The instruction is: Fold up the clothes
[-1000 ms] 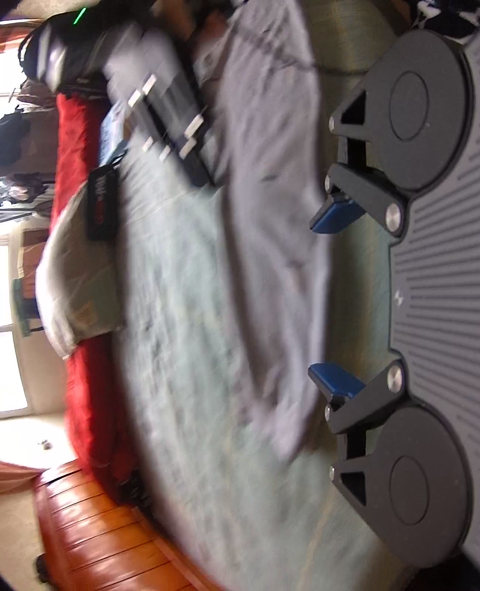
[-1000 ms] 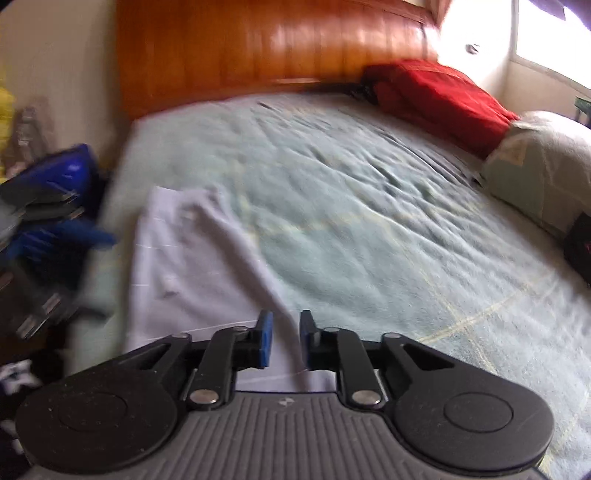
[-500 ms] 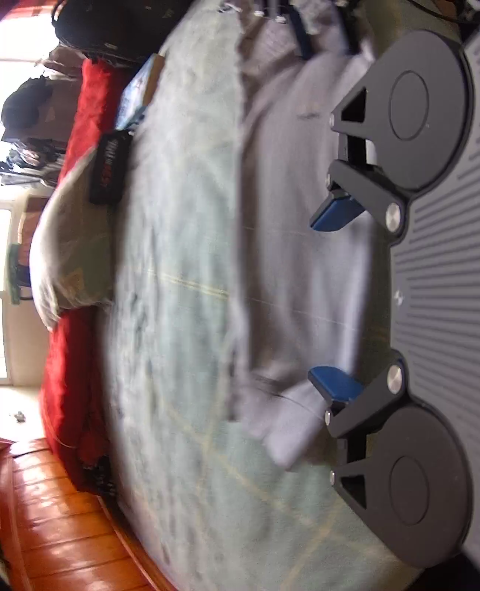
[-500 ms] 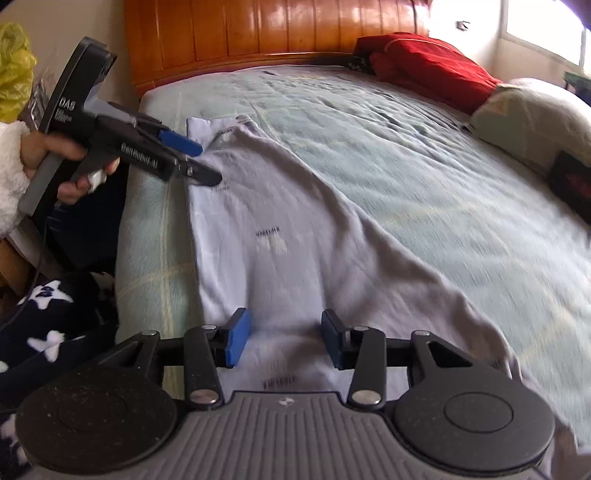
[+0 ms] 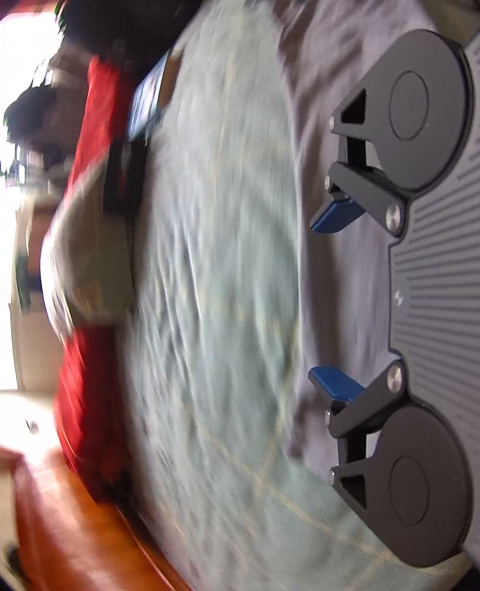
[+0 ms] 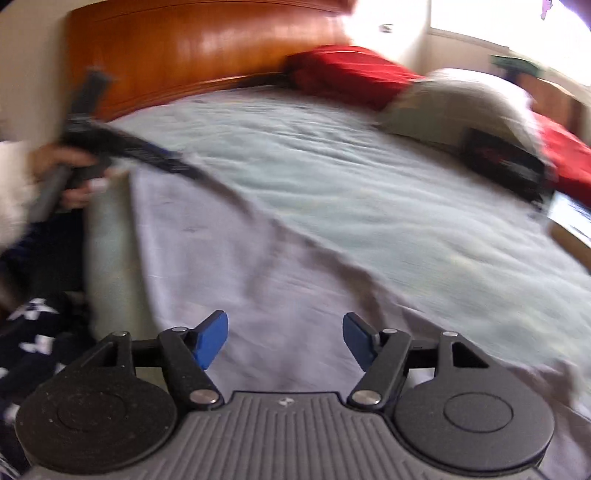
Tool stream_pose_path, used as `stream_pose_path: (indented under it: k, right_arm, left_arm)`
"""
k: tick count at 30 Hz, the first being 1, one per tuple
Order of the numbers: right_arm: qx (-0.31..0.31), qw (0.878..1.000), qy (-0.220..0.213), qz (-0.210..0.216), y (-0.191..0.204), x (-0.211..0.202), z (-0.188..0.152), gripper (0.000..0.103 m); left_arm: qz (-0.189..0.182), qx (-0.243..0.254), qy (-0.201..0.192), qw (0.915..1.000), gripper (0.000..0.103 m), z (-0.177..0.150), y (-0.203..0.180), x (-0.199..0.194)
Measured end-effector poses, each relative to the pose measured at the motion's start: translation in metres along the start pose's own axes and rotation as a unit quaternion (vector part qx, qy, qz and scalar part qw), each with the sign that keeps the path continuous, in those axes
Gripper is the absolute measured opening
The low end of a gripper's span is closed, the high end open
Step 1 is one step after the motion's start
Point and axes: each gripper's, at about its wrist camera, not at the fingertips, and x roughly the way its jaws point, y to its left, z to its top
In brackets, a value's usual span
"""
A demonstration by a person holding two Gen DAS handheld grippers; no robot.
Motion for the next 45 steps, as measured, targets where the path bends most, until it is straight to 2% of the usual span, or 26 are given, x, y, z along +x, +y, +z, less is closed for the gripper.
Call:
stream_pose_path:
  k: [3, 5, 9, 10, 13, 15, 19, 23, 24, 28, 31, 34, 36, 41, 45]
  right_arm:
    - [0.027, 1.000, 0.005, -0.015, -0.025, 0.000, -0.007, 0.074]
    - [0.044, 0.999, 0.005, -0.014, -0.039, 0.008, -0.008, 0.074]
    - [0.110, 0.994, 0.012, 0.000, -0.077, 0.034, -0.013, 0.074]
    - [0.114, 0.994, 0.005, -0.006, -0.085, 0.036, -0.013, 0.072]
    - [0.118, 0.993, -0.011, -0.013, -0.099, 0.030, -0.009, 0.069]
    - [0.098, 0.995, -0.020, -0.024, -0.096, 0.017, -0.005, 0.069]
    - [0.078, 0.995, -0.014, -0.052, -0.097, -0.009, -0.008, 0.069]
    - [0.094, 0.994, 0.016, -0.048, -0.106, -0.019, -0.030, 0.073]
    - [0.105, 0.993, 0.016, -0.048, -0.111, -0.016, -0.035, 0.073]
    - [0.134, 0.988, -0.003, -0.077, -0.138, 0.008, -0.041, 0.072]
    - [0.159, 0.985, -0.013, -0.065, -0.150, -0.001, -0.042, 0.072]
    - [0.158, 0.985, -0.013, -0.069, -0.147, -0.028, -0.042, 0.074]
    - [0.145, 0.986, -0.015, -0.076, -0.141, -0.048, -0.045, 0.080]
    - [0.113, 0.989, 0.017, -0.092, -0.116, -0.079, -0.066, 0.086]
    - [0.115, 0.986, 0.049, -0.109, -0.094, -0.072, -0.101, 0.090]
  left_arm:
    - [-0.067, 0.044, -0.003, 0.9967, 0.081, 0.000, -0.045, -0.012]
    - [-0.100, 0.048, 0.011, 0.9937, 0.081, -0.002, -0.067, -0.008]
    - [-0.094, 0.025, 0.054, 0.9938, 0.081, -0.011, -0.082, 0.017]
    - [-0.071, 0.022, 0.061, 0.9953, 0.080, -0.015, -0.082, 0.022]
    - [-0.054, 0.004, 0.056, 0.9969, 0.080, -0.012, -0.083, 0.021]
    - [-0.041, 0.012, 0.049, 0.9979, 0.080, -0.007, -0.090, 0.013]
    - [-0.067, 0.055, 0.026, 0.9960, 0.081, -0.004, -0.115, -0.004]
    - [-0.085, 0.092, 0.048, 0.9910, 0.081, -0.013, -0.142, 0.011]
    - [-0.085, 0.095, 0.058, 0.9902, 0.081, -0.016, -0.146, 0.018]
    - [-0.090, 0.062, 0.053, 0.9925, 0.085, -0.020, -0.140, 0.025]
    - [-0.074, 0.059, 0.053, 0.9941, 0.085, -0.023, -0.135, 0.015]
    - [-0.067, 0.049, 0.045, 0.9955, 0.085, -0.021, -0.130, 0.003]
    - [-0.071, 0.048, 0.039, 0.9956, 0.085, -0.018, -0.132, 0.000]
    - [-0.082, 0.109, 0.018, 0.9904, 0.085, -0.021, -0.166, -0.007]
    - [-0.088, 0.150, 0.009, 0.9847, 0.085, -0.036, -0.192, -0.006]
